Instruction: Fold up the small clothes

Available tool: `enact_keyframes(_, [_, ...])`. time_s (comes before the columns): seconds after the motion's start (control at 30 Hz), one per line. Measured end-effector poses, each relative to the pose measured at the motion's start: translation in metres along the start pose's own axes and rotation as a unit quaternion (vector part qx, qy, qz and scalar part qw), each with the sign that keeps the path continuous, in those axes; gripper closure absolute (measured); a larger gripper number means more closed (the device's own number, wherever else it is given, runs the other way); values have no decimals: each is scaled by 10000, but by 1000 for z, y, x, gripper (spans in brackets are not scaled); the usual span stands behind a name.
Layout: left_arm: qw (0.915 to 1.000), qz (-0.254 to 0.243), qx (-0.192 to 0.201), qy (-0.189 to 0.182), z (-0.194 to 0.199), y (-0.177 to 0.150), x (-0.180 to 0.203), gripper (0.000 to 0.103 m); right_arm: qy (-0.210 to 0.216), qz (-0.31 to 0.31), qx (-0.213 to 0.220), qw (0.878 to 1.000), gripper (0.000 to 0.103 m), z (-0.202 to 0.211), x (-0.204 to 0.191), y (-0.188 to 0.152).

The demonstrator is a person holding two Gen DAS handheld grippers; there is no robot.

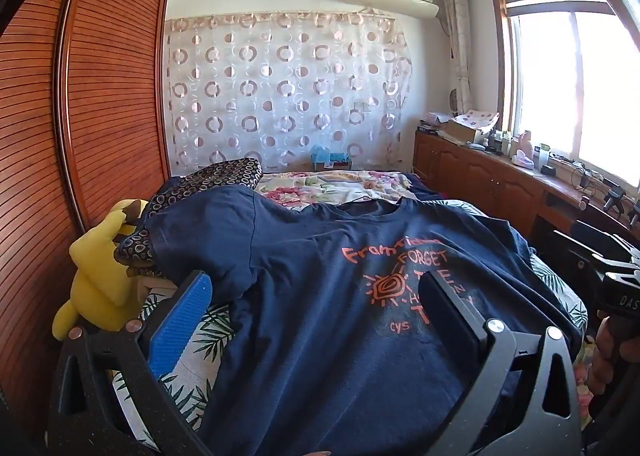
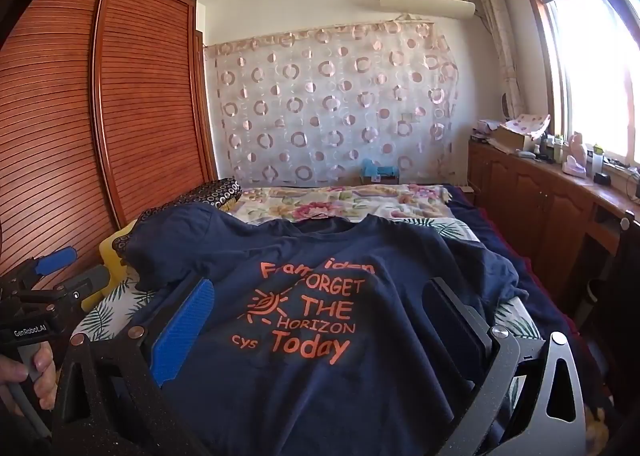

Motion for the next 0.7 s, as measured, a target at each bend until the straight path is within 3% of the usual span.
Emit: enact_keyframes(0.7, [10000, 9, 16, 24, -1, 1, 0, 0, 27, -23, -6, 10000, 0, 3, 2, -1])
Point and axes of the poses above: each gripper's, at about its wrist camera, not at the fingertips, and z roughly against the way its jaws point, x to its right, y to its top, the point moved 8 cm from there along -z, roughly the way its jaws point, and after that the axes turned 15 degrees about x, right-handed, at the moved point
